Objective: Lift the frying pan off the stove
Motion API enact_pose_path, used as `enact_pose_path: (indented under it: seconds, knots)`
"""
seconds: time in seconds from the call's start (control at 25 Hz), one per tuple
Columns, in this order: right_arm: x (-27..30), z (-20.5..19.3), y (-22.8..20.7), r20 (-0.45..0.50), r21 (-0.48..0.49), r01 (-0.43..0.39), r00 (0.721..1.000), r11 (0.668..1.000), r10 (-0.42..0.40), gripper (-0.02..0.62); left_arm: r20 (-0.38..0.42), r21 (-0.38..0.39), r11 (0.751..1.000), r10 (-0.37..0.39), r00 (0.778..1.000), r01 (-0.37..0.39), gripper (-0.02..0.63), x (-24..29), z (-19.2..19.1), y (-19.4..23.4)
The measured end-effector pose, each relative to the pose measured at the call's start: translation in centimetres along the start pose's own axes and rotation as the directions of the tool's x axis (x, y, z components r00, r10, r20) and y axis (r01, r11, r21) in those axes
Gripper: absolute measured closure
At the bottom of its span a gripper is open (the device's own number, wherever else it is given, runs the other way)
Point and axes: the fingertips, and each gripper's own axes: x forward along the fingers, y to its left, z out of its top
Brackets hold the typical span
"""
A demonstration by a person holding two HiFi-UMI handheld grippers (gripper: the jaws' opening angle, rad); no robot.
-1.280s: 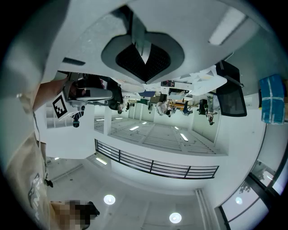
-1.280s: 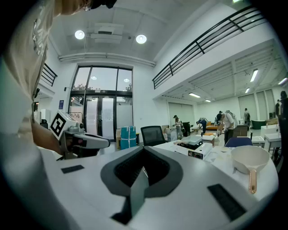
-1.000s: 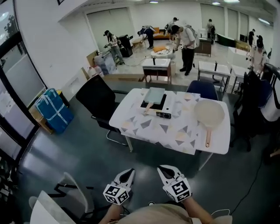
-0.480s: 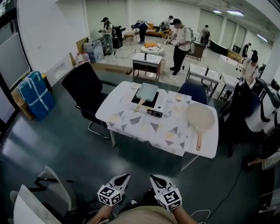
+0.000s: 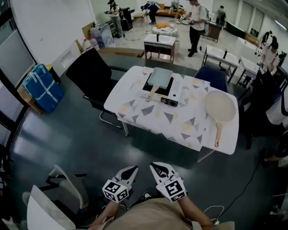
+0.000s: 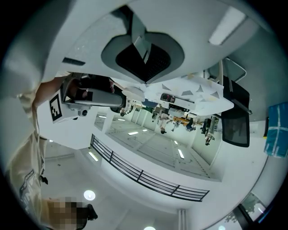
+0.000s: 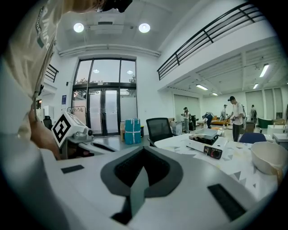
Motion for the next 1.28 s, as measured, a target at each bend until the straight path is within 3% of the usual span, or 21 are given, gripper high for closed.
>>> enact_pose_path:
  seconds: [0.16,0.36,0.52,0.64,0.84,0.96,1.28]
  knots:
    - [1.8,0.6,-3.0,0.023,0.022,-0.018,1.0,1.0,0.018,0.598,-0.037,0.04,0.998,0.04,0.999,-0.038,0.609,1.8,1.9,1.7]
    - [3.1,-0.7,-9.1,0.004,0.079,-0.022,1.0,0.997,0.022,0.598,-0.055,0.094,0.995,0.04,0.998,-0.034,0.609,5.7,4.7,2.7]
    - [3.8,-1.5,-12.8,-0.018,0.08,-0.023,1.0,0.996,0.025,0.598,-0.062,0.046,0.997,0.059,0.996,-0.056,0.609,9.1,5.4,4.1]
    - [4.8,-2.6,-14.1,-0.037,0.063,-0.057,0.998,0.996,0.059,0.598,-0.041,0.019,0.997,0.075,0.996,-0.074,0.609,11.0,6.5,4.9]
    - [7.2,-2.4,-15.9,-0.031,0.058,-0.119,0.992,0.991,0.121,0.598,-0.057,0.068,0.993,0.097,0.994,-0.093,0.609,13.4,7.3,5.8]
    - [8.0,-1.8,-16.1,-0.026,0.047,-0.15,0.988,0.988,0.152,0.598,-0.04,0.059,0.989,0.135,0.99,-0.133,0.609,13.6,7.7,6.9]
    - [10.6,-2.2,-17.5,-0.057,0.057,-0.176,0.982,0.983,0.18,0.598,-0.007,0.035,0.983,0.178,0.984,-0.178,0.609,14.1,9.5,10.6]
